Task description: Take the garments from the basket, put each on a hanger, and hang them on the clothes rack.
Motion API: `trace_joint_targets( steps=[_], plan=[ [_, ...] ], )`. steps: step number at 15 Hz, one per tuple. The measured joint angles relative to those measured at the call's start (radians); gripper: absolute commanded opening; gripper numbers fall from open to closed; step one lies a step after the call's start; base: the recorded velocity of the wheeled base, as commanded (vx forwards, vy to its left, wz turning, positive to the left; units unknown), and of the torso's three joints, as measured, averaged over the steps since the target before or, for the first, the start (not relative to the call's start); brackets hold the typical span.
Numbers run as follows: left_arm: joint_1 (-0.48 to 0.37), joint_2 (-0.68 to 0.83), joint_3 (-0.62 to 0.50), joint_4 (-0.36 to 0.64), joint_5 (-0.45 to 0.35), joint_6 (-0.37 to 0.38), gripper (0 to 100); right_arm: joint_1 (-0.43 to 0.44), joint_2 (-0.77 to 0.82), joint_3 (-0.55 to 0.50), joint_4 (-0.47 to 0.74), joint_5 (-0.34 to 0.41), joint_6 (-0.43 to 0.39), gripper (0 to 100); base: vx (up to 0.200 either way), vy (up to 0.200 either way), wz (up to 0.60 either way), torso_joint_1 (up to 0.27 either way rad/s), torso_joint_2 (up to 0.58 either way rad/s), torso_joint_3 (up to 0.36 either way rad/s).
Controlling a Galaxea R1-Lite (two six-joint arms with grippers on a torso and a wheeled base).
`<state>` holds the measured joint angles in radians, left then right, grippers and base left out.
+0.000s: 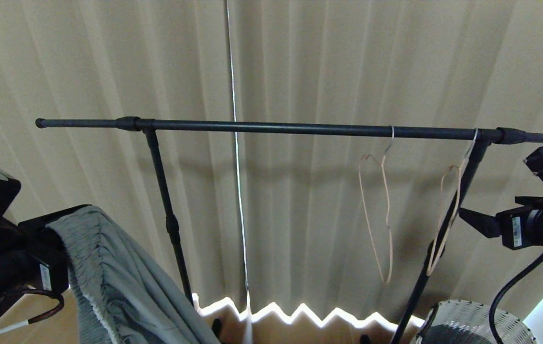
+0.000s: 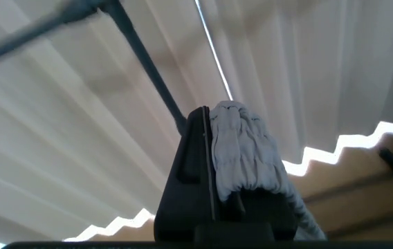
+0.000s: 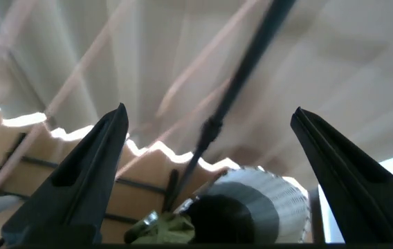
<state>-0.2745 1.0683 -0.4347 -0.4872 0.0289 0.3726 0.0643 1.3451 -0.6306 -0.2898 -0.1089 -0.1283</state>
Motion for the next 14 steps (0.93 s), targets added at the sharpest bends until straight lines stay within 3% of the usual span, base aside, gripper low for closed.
trace_joint_targets(
  steps=[7,10,14],
  plan=[
    [0.019,-0.007,0.057,-0.073,-0.007,-0.013,0,0.053,0.094,-0.04,0.024,-0.066,0.045,100,0.0,0.0,0.0,0.0,0.0,0.0],
    [0.018,-0.005,0.101,-0.194,-0.007,-0.036,0,0.046,0.121,-0.04,0.025,-0.088,0.078,100,0.0,0.0,0.0,0.0,0.0,0.0],
    [0.017,0.033,0.078,-0.205,-0.007,-0.059,0,0.005,0.136,-0.036,0.025,-0.09,0.088,100,0.0,0.0,0.0,0.0,0.0,0.0]
  ],
)
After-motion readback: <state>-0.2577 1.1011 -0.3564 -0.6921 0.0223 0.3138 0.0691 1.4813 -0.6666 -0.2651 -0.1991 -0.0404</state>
